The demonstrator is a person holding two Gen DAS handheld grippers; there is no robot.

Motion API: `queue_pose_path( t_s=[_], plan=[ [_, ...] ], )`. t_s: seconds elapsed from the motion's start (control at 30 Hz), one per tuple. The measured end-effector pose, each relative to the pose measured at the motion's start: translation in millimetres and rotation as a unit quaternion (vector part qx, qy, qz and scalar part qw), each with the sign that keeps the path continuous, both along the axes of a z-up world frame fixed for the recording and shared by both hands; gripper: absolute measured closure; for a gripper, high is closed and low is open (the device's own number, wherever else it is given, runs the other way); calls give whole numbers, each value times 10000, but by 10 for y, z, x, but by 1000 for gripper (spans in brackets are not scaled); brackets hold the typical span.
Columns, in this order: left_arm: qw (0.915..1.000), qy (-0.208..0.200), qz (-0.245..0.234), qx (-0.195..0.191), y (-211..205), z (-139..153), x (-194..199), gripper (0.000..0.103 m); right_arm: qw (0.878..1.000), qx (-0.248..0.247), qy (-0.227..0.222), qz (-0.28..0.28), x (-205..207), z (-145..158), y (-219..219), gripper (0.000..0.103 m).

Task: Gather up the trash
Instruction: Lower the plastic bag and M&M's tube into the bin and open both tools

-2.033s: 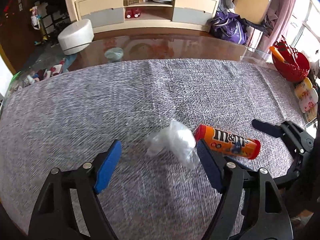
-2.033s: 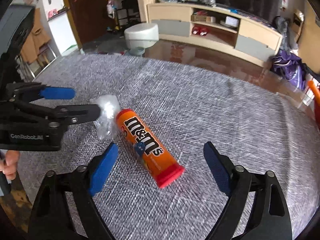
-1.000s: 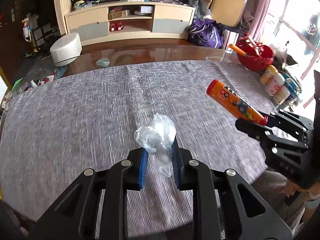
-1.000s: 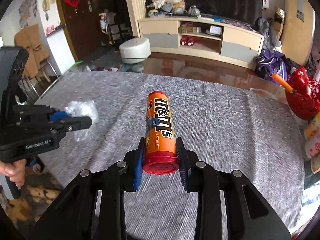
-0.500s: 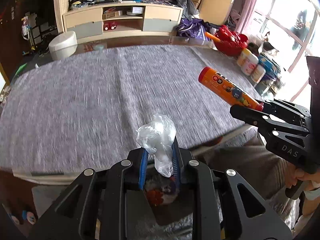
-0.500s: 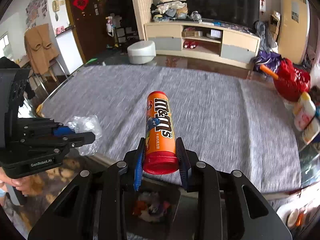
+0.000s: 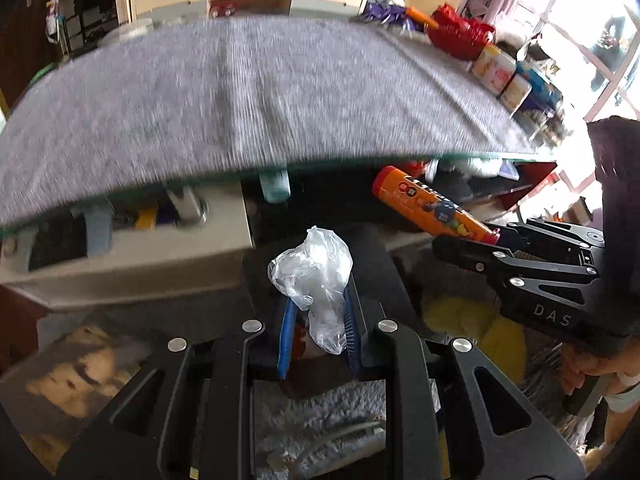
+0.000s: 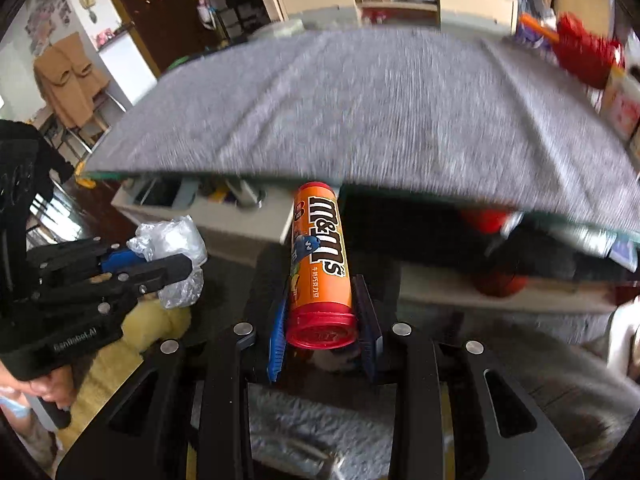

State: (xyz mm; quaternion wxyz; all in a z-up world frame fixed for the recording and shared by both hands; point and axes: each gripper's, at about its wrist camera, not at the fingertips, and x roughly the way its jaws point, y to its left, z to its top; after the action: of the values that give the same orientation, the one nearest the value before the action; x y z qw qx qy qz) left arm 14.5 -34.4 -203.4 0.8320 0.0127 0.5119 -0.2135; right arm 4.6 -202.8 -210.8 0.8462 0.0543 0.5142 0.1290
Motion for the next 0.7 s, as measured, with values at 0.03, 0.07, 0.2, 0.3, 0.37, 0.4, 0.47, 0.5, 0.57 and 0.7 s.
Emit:
queue_pose_path(
  t_s=[0.03, 0.07, 0.2, 0.3, 0.37, 0.4, 0.47, 0.5, 0.57, 0.7],
  plan=[
    [10000, 85, -9, 26, -30, -112, -27, 83, 9999, 33, 133, -19, 17, -90, 8, 72],
    [9999, 141, -27, 38, -50, -188, -45, 83, 9996, 62, 257, -41, 30, -175, 18, 72],
    [9990, 437, -20, 16, -94, -481, -60, 83, 9982, -22, 590, -138, 82, -475, 68, 72],
    [9979, 638, 42, 37, -86, -663, -47, 83, 9969, -86, 745, -250, 108, -618, 85, 72],
    [9975, 705, 57, 57, -71, -715, -39, 83, 9965, -98, 772, -307, 142, -662, 93, 72],
    [9973, 733, 71, 72, -64, -733, -35, 83, 9964, -103, 769, -328, 154, -675, 75, 71],
    [9970, 764, 105, 89, -45, -760, -29, 82, 9966, -126, 736, -352, 177, -666, 31, 71],
    [9969, 770, 120, 92, -34, -761, -21, 82, 9966, -143, 726, -356, 193, -658, 21, 70],
    [9968, 777, 132, 97, -34, -763, 1, 80, 9968, -162, 699, -358, 209, -646, 17, 70],
    [9968, 778, 136, 93, -41, -747, 26, 76, 9968, -148, 670, -400, 250, -613, 2, 69]
  ],
)
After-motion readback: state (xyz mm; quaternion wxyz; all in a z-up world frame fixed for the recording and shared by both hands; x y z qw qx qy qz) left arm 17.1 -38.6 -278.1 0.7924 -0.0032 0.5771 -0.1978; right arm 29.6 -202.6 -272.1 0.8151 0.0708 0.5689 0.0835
